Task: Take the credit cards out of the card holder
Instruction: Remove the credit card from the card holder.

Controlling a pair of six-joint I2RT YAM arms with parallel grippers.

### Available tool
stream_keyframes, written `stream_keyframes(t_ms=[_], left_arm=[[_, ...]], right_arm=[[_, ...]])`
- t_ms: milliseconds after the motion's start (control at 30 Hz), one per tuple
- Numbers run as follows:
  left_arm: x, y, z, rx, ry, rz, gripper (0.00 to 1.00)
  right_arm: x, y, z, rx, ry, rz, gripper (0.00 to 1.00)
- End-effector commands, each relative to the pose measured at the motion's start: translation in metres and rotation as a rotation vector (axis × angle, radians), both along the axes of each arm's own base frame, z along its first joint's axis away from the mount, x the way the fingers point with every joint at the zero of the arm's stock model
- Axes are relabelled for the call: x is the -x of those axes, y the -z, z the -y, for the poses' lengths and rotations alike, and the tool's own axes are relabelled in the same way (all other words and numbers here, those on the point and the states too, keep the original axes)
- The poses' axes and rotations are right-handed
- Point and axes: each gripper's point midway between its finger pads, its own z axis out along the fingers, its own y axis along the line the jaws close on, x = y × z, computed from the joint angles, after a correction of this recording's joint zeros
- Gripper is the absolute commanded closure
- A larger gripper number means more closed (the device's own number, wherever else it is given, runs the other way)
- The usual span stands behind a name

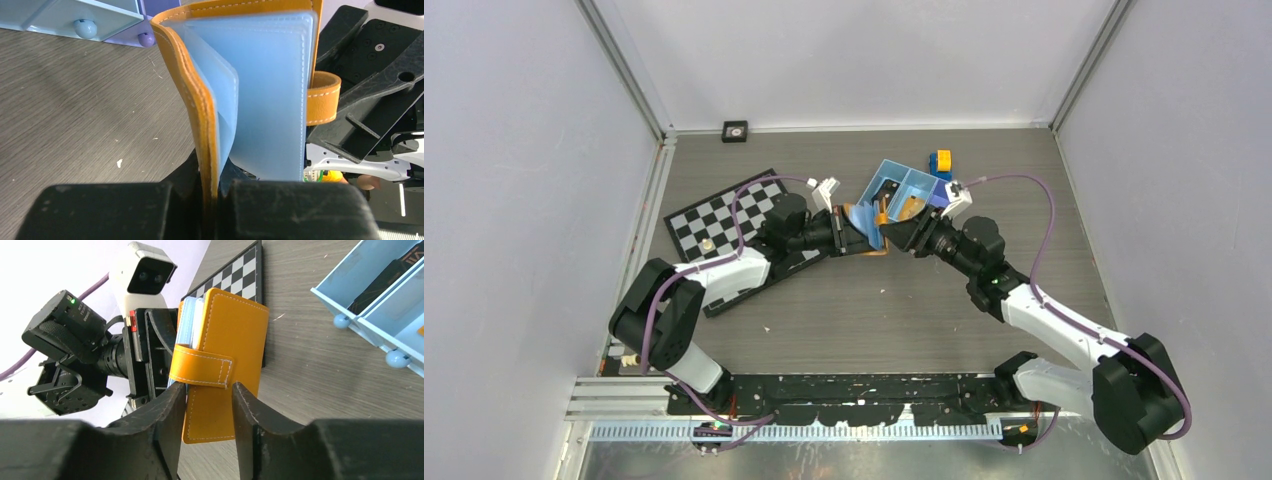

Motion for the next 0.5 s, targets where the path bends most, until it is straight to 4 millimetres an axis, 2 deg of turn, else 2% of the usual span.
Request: stream_keyframes(t_ms=[0,167,467], left_arm=[[0.0044,-0.0418,0.0102,0.1,0.065,0.12,1.0],[0.0049,-0.0427,0.0101,0.104,0.065,0.124,1.0],[0.004,-0.0419,0.0094,0.103,0.062,0.119,1.0]], right_arm=[[0.0038,0.002,-0.0058,0.014,-0.041,-0.012,0.54],[0.0041,0.002,-0.0062,0.012,-0.044,-0.014,0.53],[0.0074,-0.001,-0.0064,0.006,-0.056,0.0,0.35]])
